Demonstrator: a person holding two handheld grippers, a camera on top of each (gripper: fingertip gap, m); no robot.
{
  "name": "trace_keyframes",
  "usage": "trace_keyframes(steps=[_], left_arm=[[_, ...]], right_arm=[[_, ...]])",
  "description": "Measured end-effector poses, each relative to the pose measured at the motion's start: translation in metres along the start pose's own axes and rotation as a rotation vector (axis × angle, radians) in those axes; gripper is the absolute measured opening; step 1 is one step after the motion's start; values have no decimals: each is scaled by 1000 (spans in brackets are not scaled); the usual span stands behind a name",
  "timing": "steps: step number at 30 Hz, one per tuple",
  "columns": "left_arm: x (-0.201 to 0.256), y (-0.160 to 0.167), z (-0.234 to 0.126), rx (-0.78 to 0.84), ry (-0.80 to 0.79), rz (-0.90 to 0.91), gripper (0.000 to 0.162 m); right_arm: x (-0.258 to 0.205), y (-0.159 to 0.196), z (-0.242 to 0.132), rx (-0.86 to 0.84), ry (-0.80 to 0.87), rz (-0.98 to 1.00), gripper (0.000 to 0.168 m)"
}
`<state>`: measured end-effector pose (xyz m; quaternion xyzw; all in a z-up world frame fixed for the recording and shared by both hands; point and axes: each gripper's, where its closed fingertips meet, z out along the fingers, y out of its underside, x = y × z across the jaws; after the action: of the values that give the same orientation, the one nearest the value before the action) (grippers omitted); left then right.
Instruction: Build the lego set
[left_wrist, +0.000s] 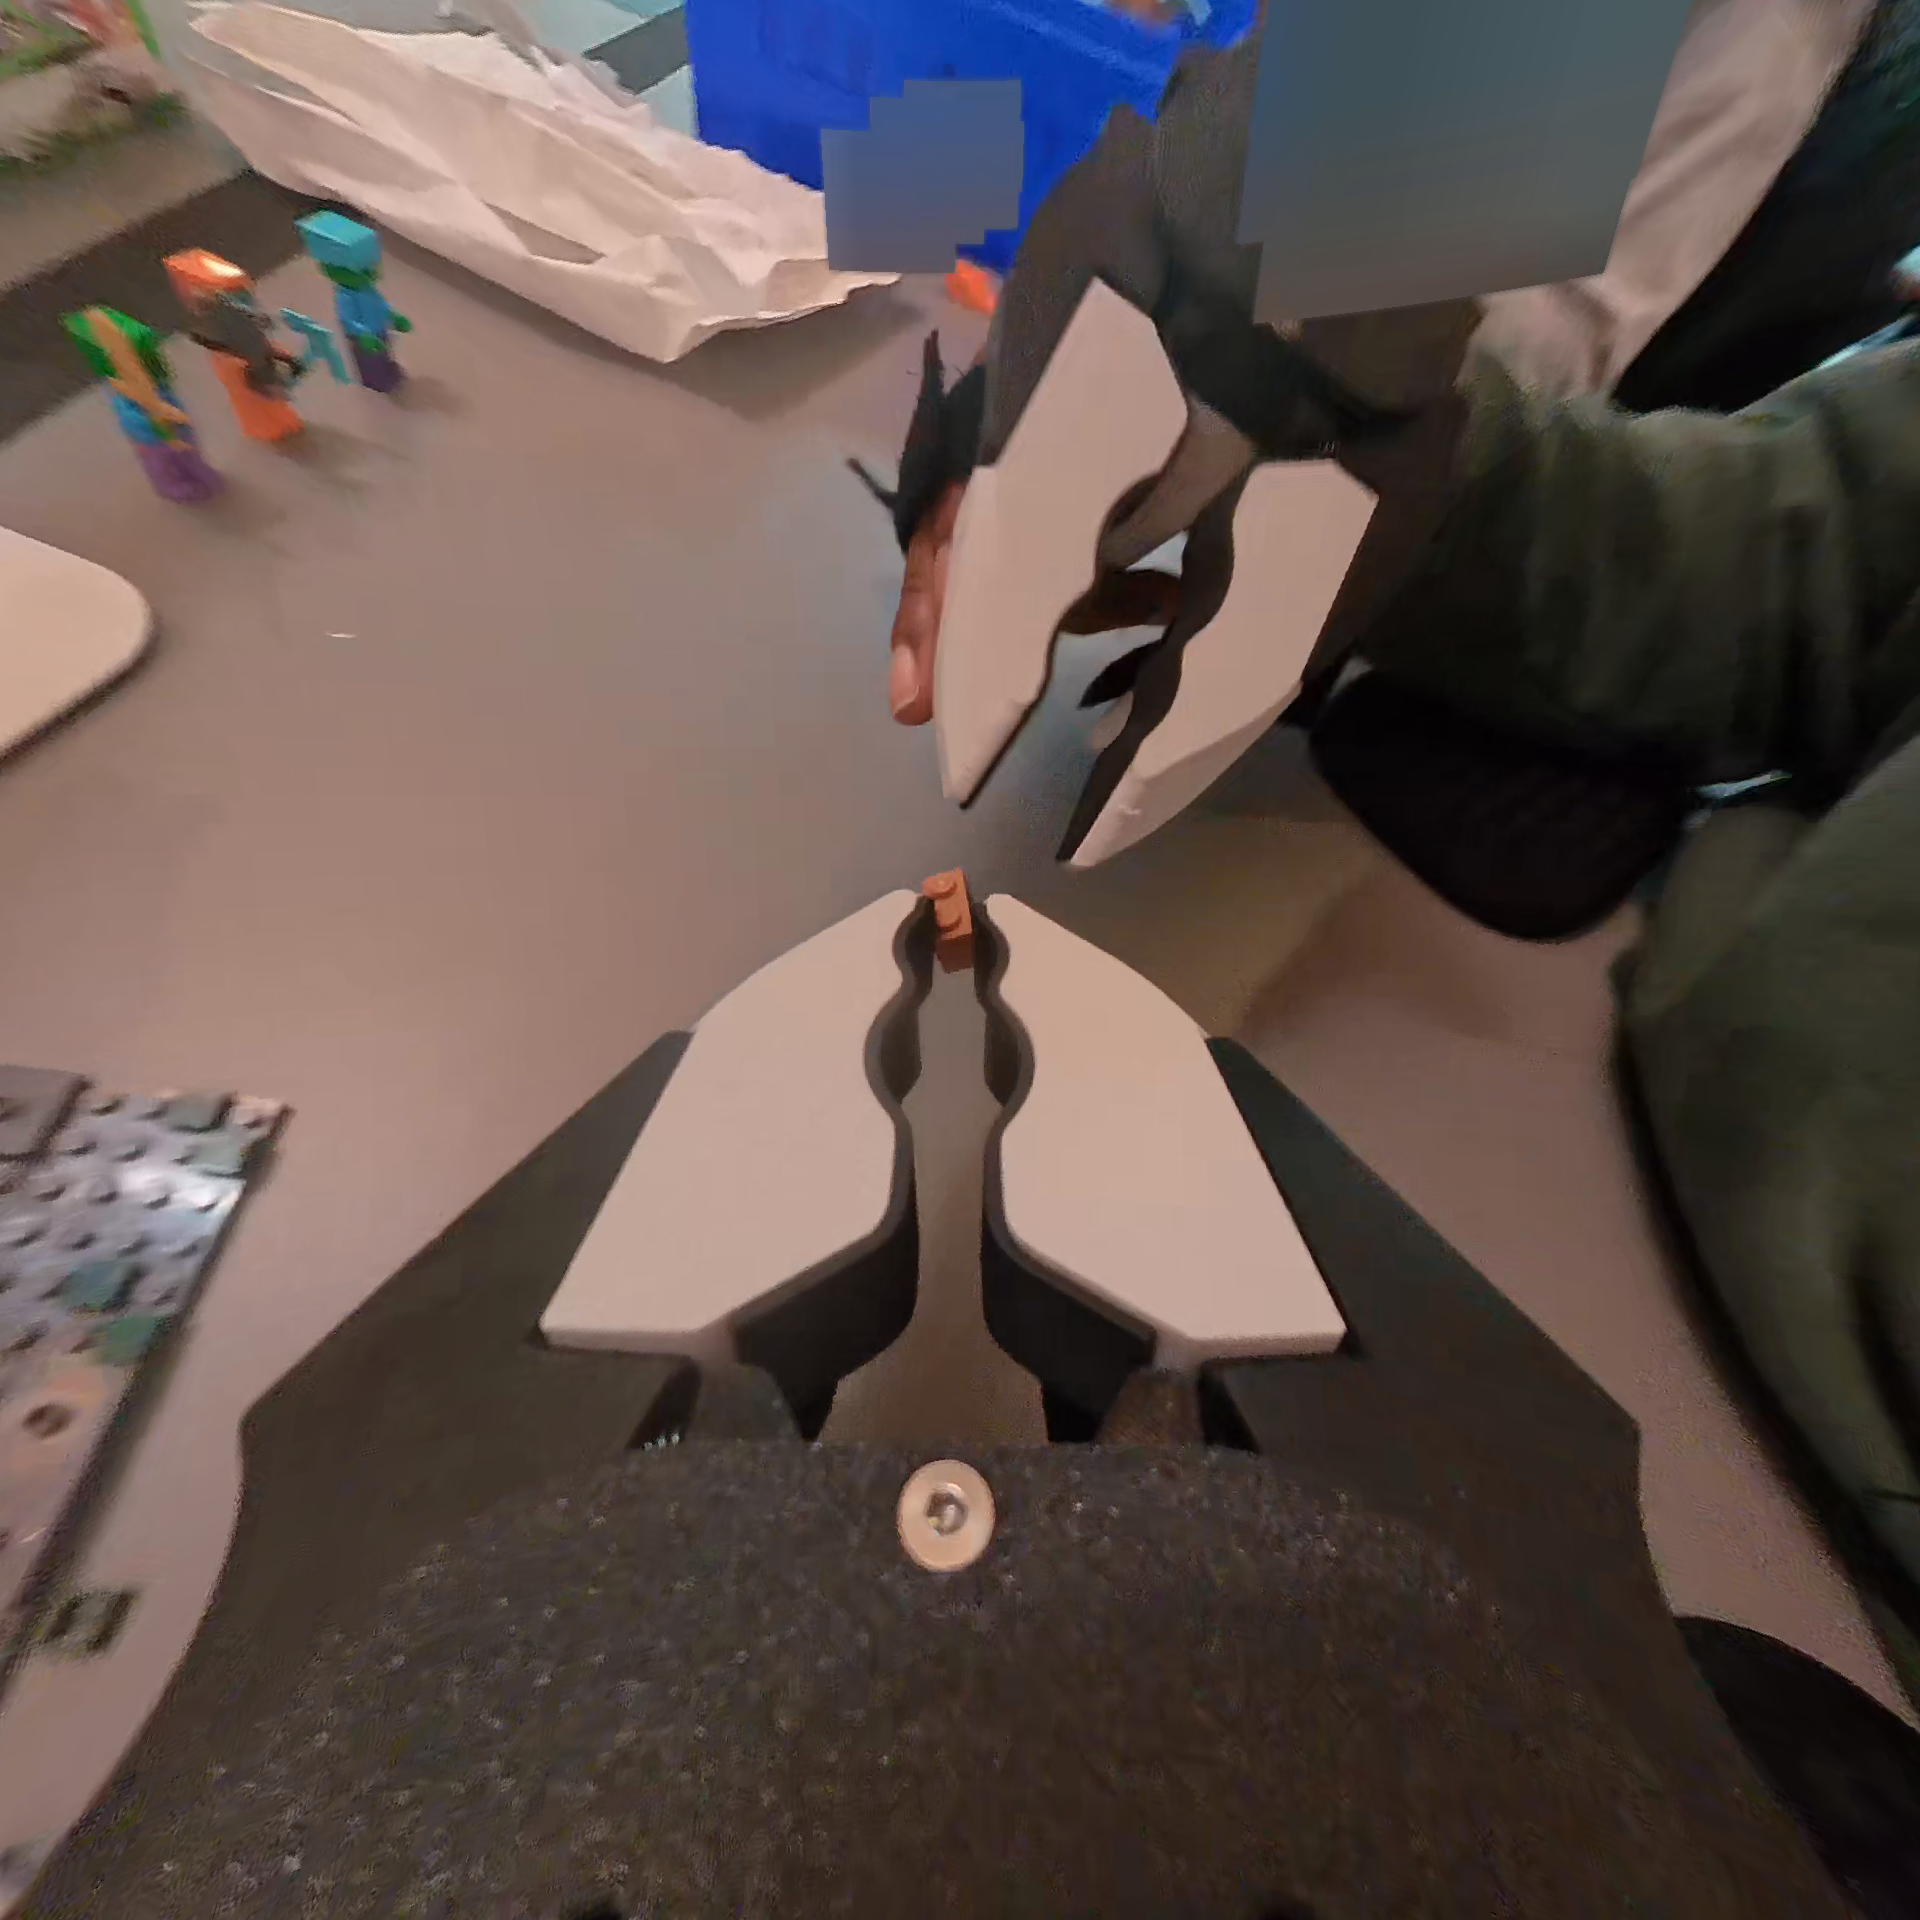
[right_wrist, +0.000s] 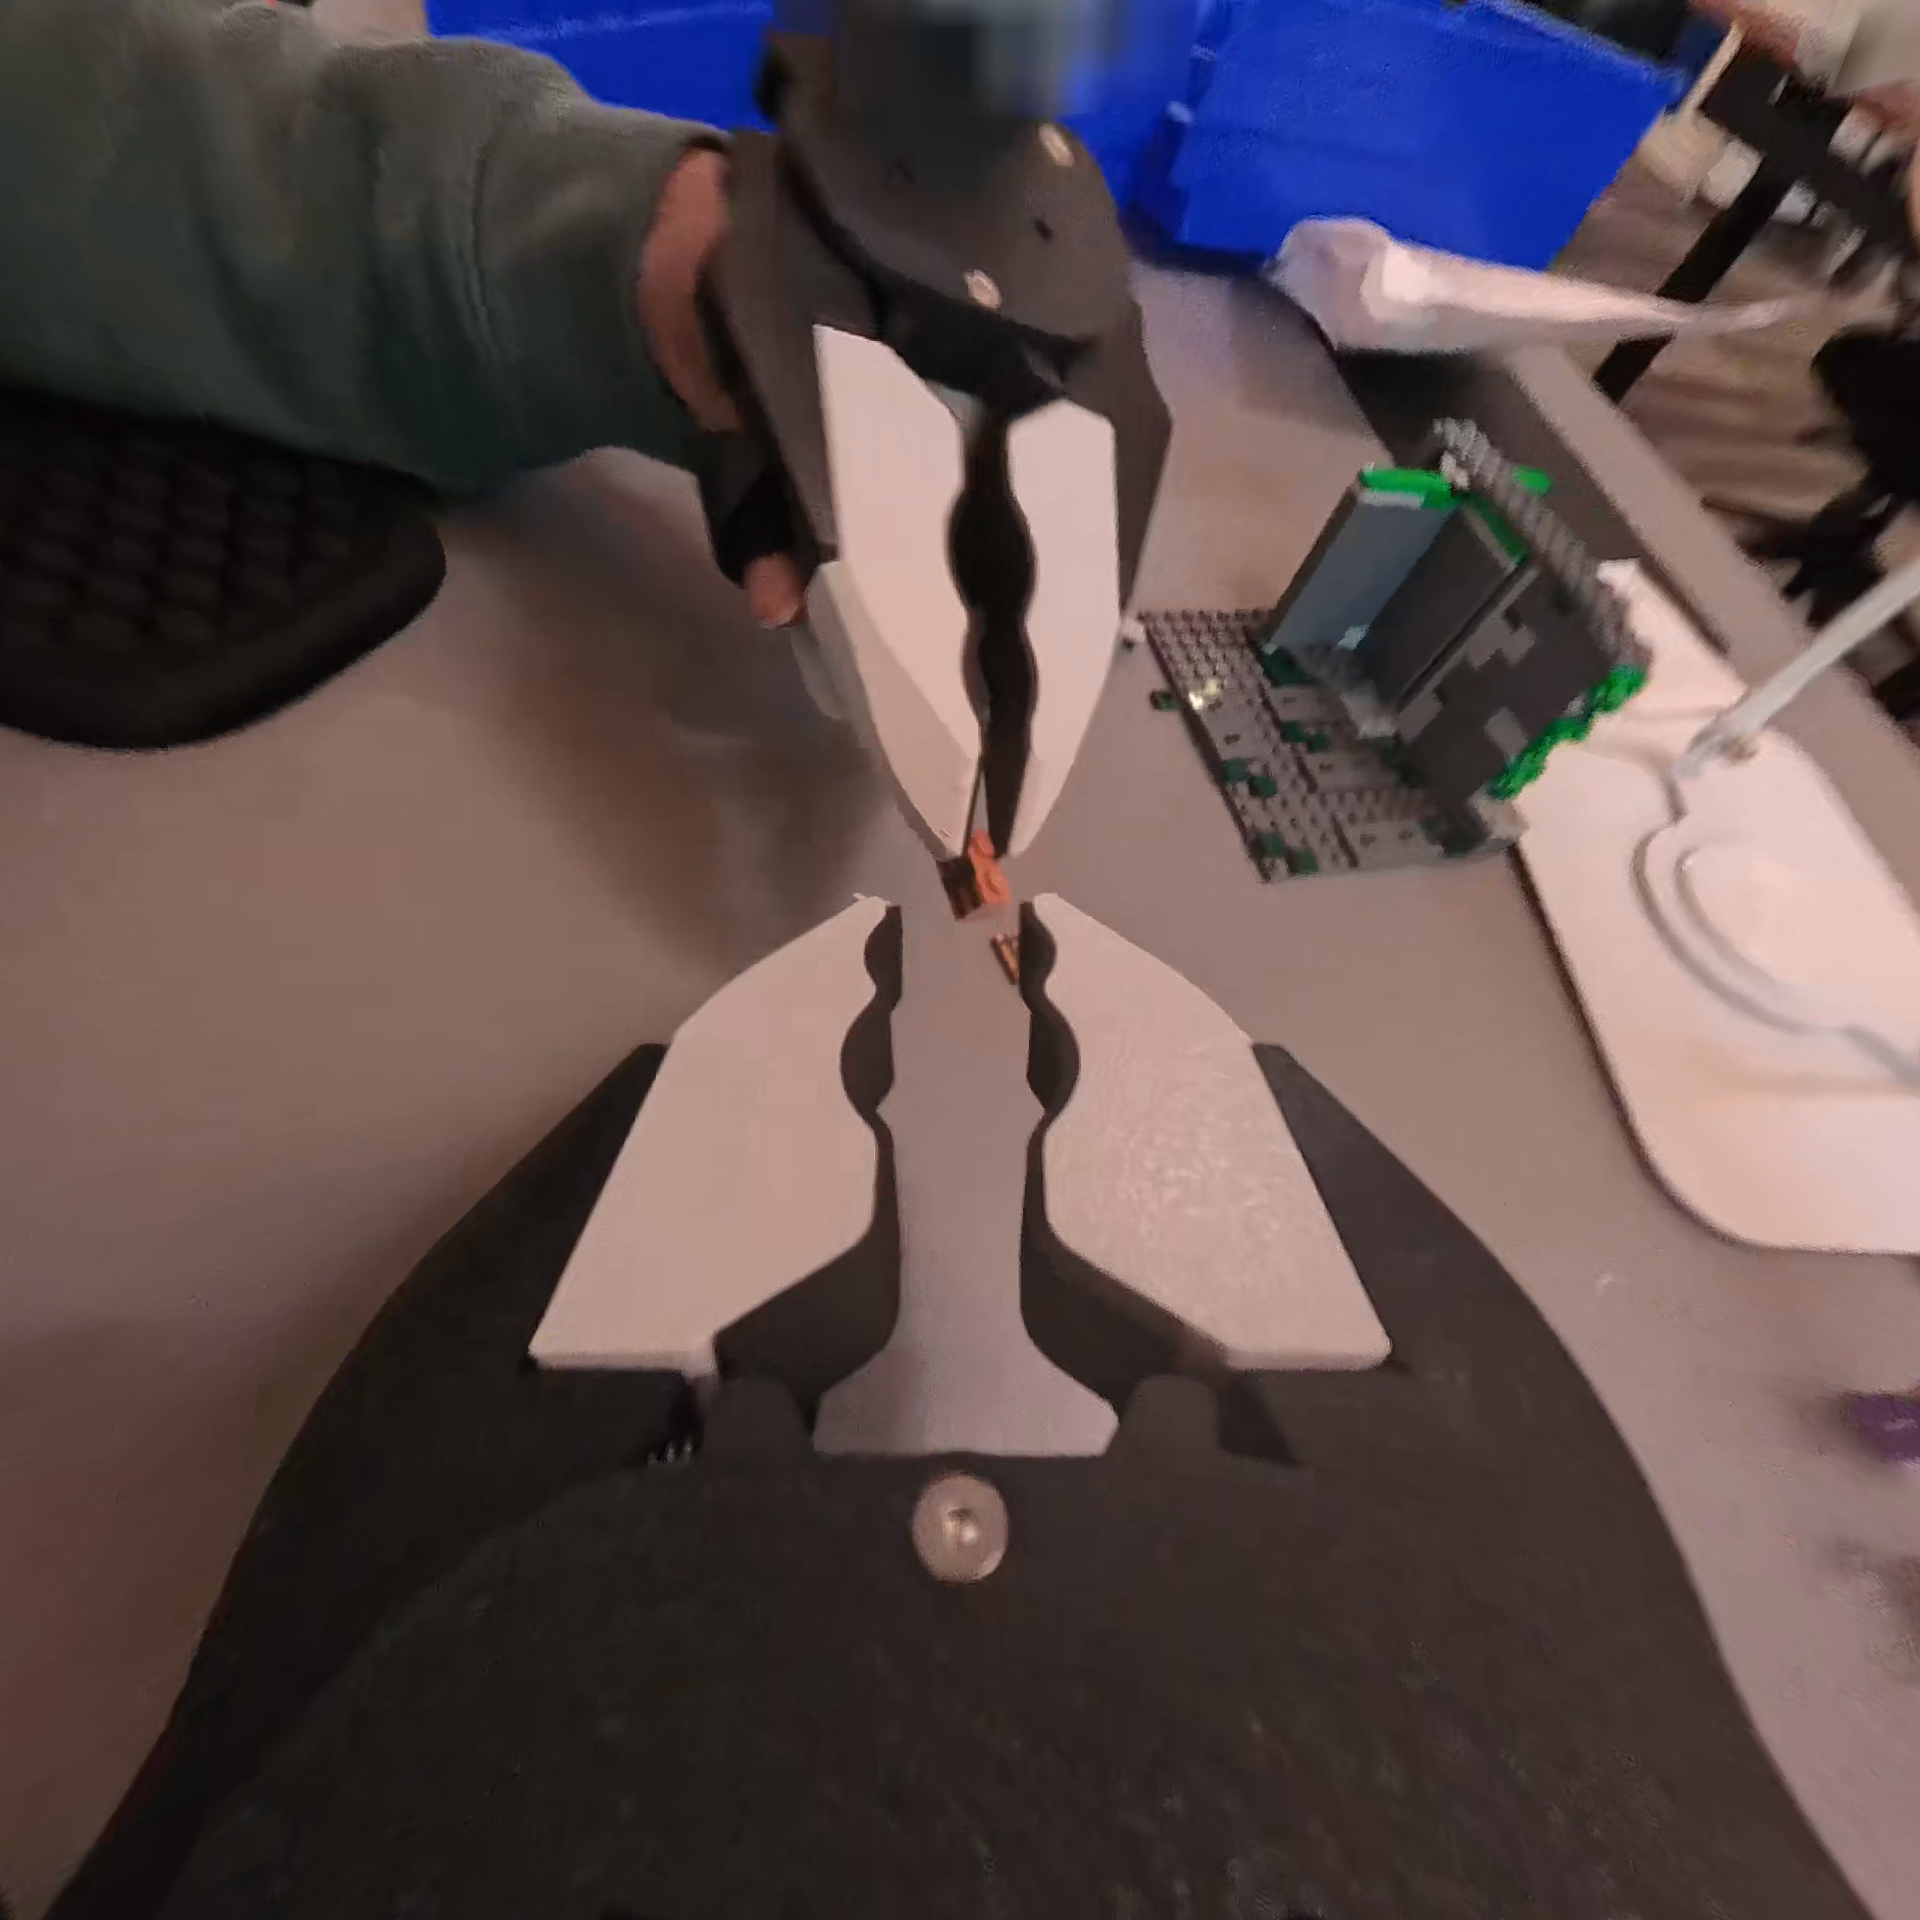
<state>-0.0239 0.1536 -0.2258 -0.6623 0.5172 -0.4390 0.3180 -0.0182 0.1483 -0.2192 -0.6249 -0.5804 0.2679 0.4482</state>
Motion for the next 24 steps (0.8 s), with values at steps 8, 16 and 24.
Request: trace_keyframes(steps=[8, 16, 24], left_arm=[[-9, -13, -5, -23, -318, 118, 7], [-6, -21, -7, 43, -406, 22, 7], [1, -26, -13, 101, -351, -60, 6]], right_arm=[[9, 3, 12, -55, 126, 267, 25], [15, -7, 15, -69, 426, 228, 26], [15, -14, 12, -4, 445, 156, 13]])
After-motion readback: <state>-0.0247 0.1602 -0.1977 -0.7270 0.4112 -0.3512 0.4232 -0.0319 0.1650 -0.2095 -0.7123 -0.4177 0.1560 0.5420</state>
